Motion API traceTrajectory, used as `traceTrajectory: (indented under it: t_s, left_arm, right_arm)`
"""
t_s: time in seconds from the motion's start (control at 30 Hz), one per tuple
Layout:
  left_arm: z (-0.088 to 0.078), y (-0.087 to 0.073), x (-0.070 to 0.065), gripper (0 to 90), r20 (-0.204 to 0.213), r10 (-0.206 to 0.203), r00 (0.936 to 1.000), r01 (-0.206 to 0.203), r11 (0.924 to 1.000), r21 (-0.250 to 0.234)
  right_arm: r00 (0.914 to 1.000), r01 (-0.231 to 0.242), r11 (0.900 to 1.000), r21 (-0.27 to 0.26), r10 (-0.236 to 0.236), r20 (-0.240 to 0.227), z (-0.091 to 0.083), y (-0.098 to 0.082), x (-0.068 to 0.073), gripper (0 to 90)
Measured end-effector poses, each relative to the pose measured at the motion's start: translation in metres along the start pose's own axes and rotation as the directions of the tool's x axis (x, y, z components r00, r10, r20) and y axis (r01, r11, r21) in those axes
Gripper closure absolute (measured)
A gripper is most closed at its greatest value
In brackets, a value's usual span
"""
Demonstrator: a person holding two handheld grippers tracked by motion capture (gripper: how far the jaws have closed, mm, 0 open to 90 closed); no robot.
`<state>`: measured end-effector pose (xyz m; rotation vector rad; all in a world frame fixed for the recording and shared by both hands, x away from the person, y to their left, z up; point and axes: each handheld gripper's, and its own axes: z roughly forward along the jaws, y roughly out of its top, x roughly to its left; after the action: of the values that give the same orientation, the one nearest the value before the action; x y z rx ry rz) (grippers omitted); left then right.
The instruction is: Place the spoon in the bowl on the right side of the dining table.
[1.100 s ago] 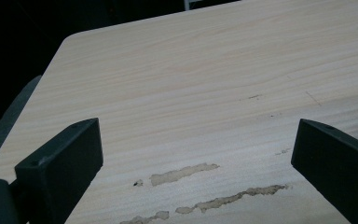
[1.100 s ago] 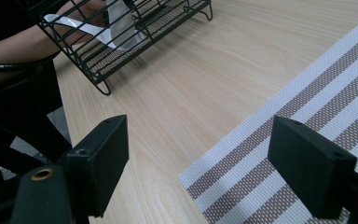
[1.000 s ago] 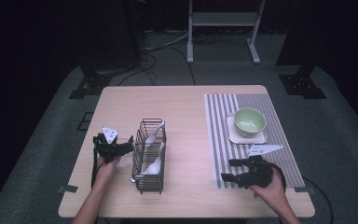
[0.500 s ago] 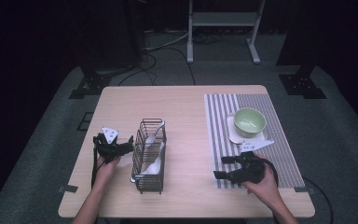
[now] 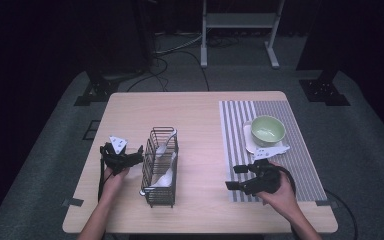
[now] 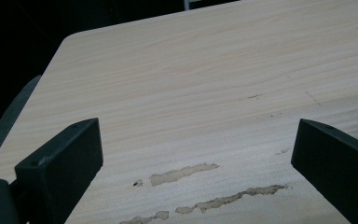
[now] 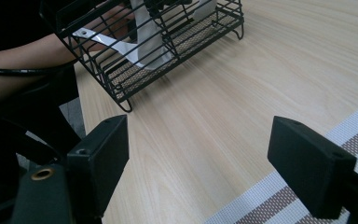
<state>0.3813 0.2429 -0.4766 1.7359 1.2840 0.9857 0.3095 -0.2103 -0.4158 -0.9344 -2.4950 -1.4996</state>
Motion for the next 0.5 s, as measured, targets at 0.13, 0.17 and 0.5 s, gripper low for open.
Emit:
traceTrajectory:
  t_s: [0.13, 0.17, 0.5]
  left_arm:
    - [0.0, 0.0, 0.0, 1.0, 0.001, -0.001, 1.0, 0.001, 1.0, 0.0]
    - [0.0, 0.0, 0.0, 1.0, 0.002, -0.001, 1.0, 0.001, 1.0, 0.0]
    - [0.0, 0.0, 0.0, 1.0, 0.002, 0.001, 1.0, -0.001, 1.0, 0.001]
  right_arm:
    - [0.9999, 0.012, 1.0, 0.009, -0.012, -0.005, 0.002, 0.005, 0.003, 19.5]
    - [0.9998, 0.018, 1.0, 0.013, -0.018, -0.01, 0.004, 0.008, 0.004, 19.5]
    - [0.999, 0.03, 0.999, 0.022, -0.029, -0.035, 0.01, 0.018, 0.008, 20.4]
